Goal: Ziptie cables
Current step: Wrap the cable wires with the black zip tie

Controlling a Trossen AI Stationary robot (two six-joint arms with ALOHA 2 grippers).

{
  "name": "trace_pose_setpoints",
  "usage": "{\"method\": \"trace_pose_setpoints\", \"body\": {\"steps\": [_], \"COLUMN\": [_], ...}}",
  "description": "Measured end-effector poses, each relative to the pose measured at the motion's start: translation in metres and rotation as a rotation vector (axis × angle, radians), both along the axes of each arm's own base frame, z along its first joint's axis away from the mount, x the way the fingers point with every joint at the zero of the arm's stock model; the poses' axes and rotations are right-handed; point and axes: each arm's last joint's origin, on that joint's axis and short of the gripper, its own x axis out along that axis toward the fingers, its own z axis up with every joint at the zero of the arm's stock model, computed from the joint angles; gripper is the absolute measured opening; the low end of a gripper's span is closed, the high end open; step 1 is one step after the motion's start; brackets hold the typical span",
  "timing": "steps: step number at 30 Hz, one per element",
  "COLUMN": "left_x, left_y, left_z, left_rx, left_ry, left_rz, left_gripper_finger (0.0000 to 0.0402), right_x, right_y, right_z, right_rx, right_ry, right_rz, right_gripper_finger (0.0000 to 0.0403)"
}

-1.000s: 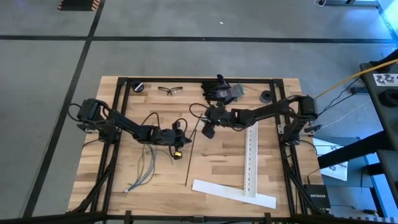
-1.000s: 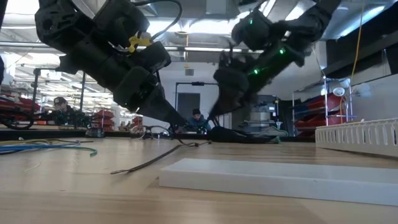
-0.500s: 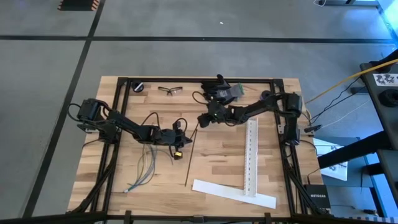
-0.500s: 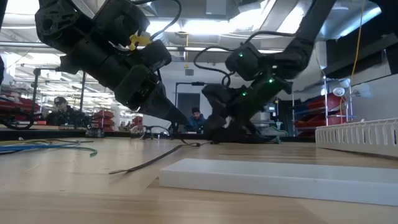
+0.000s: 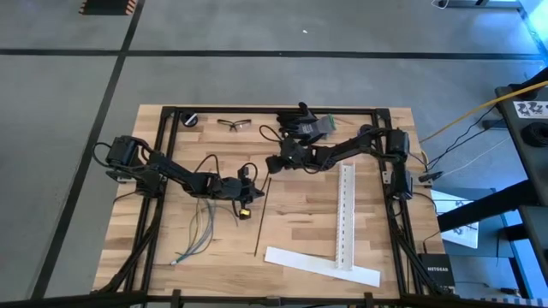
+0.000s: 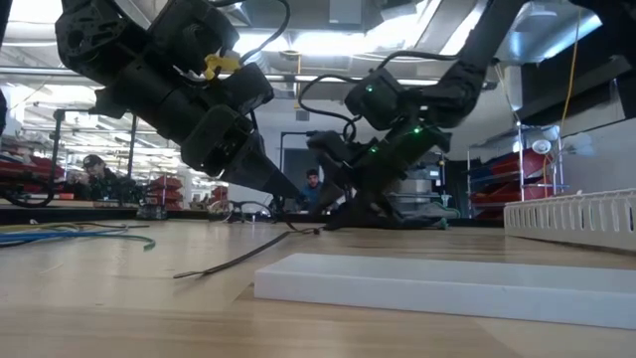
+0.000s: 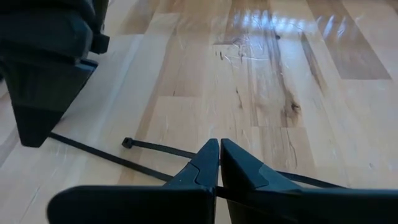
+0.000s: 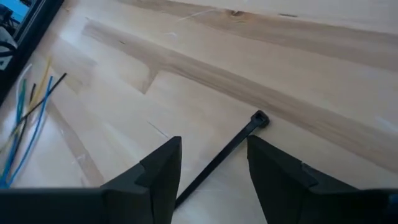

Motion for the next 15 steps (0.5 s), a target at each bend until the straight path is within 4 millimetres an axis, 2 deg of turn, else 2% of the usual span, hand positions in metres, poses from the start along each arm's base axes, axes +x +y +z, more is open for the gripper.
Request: {"method": "trace_pose_setpoints", "body": {"steps": [7,15], "left_x": [0.0,0.0], "left_y": [0.0,-0.001], "left_z": [0.0,0.0], "left_rx": [0.008,0.0], "left_ry": [0.002,0.003], "left_rz": [-0.005,-0.021], "left_gripper_finger": [0.0,0.0], "right_x": [0.007,0.01], "right_y": [0.0,0.003], "right_z": [-0.012,-0.011], "right_rx": [0.035,0.075], "right_ry": [-0.003,-0.059], "right_rz": [-0.053,-0.127], "right_gripper_finger": [0.0167,0.0167]}}
